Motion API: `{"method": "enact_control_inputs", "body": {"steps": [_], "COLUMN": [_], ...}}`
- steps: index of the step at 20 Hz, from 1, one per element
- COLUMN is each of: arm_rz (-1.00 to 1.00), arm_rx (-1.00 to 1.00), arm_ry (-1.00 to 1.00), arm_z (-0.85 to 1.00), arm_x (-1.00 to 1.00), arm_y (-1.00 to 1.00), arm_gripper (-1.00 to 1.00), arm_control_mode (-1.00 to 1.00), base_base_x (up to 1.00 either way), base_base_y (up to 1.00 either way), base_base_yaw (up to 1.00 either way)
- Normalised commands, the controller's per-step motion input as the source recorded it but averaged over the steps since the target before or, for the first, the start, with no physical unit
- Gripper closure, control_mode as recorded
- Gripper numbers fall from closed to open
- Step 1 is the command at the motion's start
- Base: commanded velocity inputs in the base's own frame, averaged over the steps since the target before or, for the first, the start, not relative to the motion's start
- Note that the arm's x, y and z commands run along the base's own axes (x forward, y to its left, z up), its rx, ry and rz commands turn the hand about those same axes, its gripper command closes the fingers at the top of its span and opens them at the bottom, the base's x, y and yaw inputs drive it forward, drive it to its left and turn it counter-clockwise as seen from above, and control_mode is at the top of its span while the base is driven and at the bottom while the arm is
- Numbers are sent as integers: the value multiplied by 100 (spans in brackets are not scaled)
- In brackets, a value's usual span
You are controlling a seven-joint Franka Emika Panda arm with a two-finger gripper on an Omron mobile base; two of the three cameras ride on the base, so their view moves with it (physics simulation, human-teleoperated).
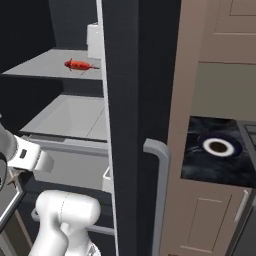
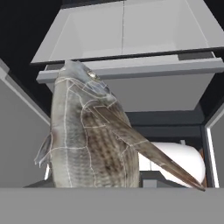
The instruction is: Place the fish on the counter behind the older fish on the same shelf of the fridge to maintain FIFO order. Close the fridge door when finished.
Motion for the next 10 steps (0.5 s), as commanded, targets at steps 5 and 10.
{"method": "enact_control_inputs", "body": {"steps": [5,10], "arm_rz": [0,0], "arm_rx": [0,0], "arm_ry": [0,0], "arm_z": [0,0], "arm_x": [0,0], "arm_y": [0,0], "arm_gripper": [100,100], "arm_control_mode": [100,100], "base_base_x": [2,57], "base_base_y": [56,36], "base_base_yaw": [-14,-1]}}
